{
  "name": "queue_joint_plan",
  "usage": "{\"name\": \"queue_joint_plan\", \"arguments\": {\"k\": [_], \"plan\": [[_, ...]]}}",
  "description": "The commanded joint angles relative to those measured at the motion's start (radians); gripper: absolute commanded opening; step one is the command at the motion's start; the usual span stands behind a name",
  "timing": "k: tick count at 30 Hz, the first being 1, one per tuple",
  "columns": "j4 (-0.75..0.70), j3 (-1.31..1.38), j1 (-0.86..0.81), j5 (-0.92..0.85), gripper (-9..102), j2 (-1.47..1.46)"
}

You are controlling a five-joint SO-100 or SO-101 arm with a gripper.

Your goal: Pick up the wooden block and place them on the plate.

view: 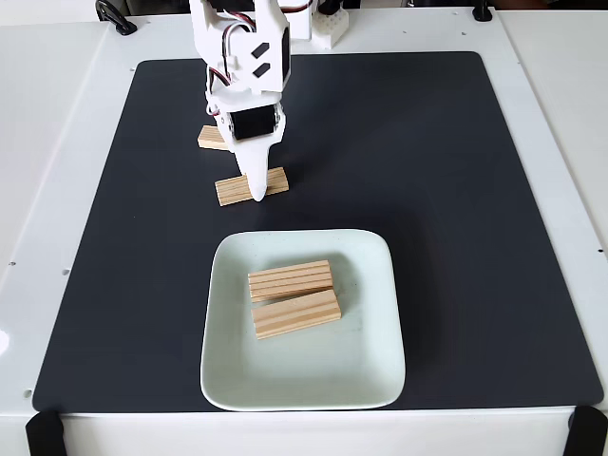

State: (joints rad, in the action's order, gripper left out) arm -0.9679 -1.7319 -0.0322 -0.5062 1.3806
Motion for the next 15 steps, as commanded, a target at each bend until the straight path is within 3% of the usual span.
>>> {"name": "queue_joint_plan", "arguments": {"k": [1,9,15], "plan": [[-0.005,0.023,-0.009,0.003,0,-0.002],[-0.005,0.025,0.002,0.003,-1,0.034],[0.008,-0.003,0.081,0.144,-1,0.273]]}}
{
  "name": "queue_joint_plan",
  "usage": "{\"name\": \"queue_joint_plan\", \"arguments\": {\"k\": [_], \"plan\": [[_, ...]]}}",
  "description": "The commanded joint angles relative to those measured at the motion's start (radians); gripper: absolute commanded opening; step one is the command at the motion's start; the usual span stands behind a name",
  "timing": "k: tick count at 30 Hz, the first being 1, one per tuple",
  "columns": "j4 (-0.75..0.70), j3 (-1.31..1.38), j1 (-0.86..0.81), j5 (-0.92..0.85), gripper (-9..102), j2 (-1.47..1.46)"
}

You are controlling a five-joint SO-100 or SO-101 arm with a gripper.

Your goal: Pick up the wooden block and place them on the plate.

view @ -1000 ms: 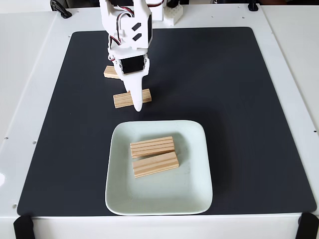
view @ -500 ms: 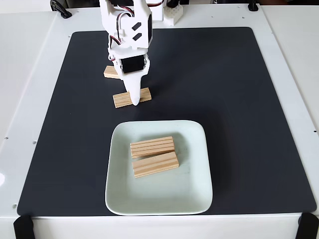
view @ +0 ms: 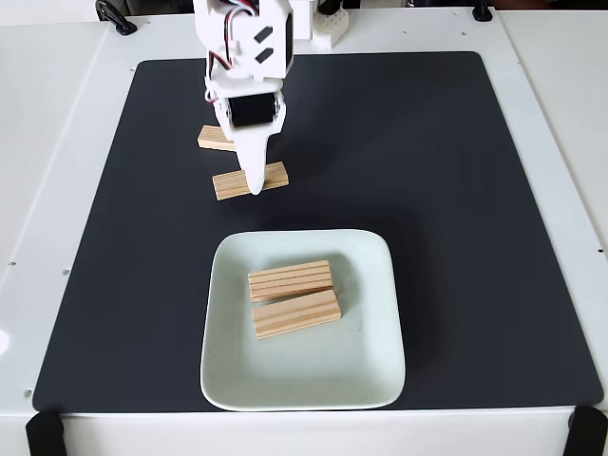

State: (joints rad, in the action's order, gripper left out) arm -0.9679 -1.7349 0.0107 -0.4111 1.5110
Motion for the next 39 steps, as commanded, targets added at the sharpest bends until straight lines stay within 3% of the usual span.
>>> {"name": "queue_joint_plan", "arguments": {"k": [1,8,13,19,27,31,34,39], "plan": [[0.008,-0.011,0.054,0.067,-1,0.187],[-0.003,-0.097,0.118,0.256,-1,0.495],[-0.005,-0.028,0.143,0.371,-1,0.472],[-0.040,0.314,0.141,0.445,-1,0.210],[-0.448,1.074,0.141,0.494,-1,-0.296],[-0.549,1.364,0.140,0.488,-1,-0.509],[-0.572,1.483,0.137,0.479,-1,-0.612],[-0.572,1.463,0.138,0.457,-1,-0.647]]}}
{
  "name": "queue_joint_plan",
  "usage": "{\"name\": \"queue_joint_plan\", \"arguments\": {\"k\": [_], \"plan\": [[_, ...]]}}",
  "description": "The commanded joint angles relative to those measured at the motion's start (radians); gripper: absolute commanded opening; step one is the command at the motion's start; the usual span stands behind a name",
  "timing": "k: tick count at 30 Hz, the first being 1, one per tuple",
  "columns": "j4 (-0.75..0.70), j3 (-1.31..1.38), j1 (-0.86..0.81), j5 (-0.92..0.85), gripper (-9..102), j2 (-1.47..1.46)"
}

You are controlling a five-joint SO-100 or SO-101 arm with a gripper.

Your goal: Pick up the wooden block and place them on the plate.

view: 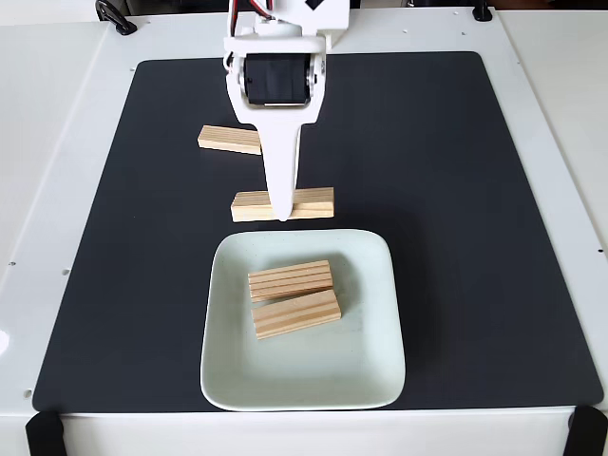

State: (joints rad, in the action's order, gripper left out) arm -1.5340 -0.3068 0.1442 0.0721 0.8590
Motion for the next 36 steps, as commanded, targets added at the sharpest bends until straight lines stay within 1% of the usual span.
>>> {"name": "queue_joint_plan", "arguments": {"k": [1,7,12,14,36], "plan": [[-0.005,0.015,0.005,-0.034,-1,0.005],[0.020,-0.101,0.002,-0.040,-1,0.006],[0.163,-0.212,-0.008,-0.040,-1,0.020],[0.187,-0.229,-0.009,-0.040,-1,0.020],[0.192,-0.245,-0.009,-0.040,-1,0.003]]}}
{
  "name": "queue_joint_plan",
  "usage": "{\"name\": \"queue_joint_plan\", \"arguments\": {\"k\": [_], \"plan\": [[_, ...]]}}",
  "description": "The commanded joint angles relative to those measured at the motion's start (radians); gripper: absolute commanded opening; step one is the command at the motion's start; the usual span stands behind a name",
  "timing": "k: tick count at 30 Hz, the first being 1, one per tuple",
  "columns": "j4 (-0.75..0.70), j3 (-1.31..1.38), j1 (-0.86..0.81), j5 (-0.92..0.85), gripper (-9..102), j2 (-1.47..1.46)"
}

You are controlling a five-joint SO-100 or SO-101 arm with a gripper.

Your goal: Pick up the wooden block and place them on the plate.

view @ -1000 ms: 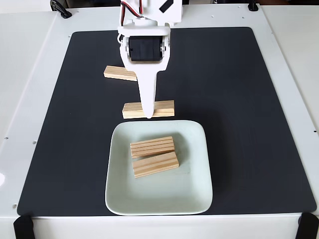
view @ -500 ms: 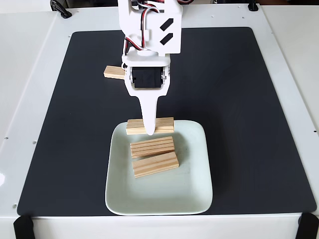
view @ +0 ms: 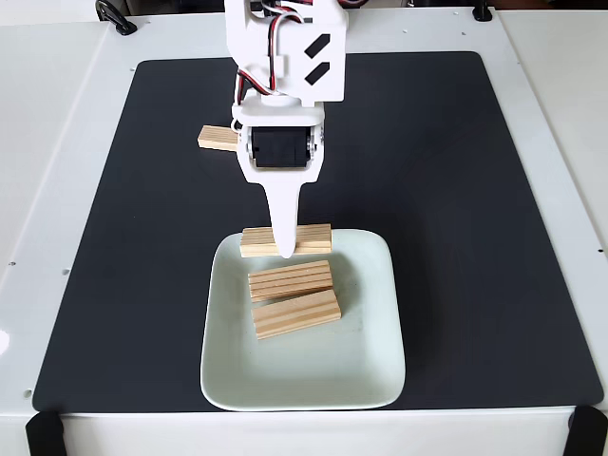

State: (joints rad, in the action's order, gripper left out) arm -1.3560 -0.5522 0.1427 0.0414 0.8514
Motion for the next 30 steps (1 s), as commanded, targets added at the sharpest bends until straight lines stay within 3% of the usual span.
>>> {"name": "queue_joint_plan", "arguments": {"k": [1,30], "plan": [[0.014,0.000,-0.006,-0.009,-1,0.011],[0.009,0.123,-0.006,-0.002,-1,-0.077]]}}
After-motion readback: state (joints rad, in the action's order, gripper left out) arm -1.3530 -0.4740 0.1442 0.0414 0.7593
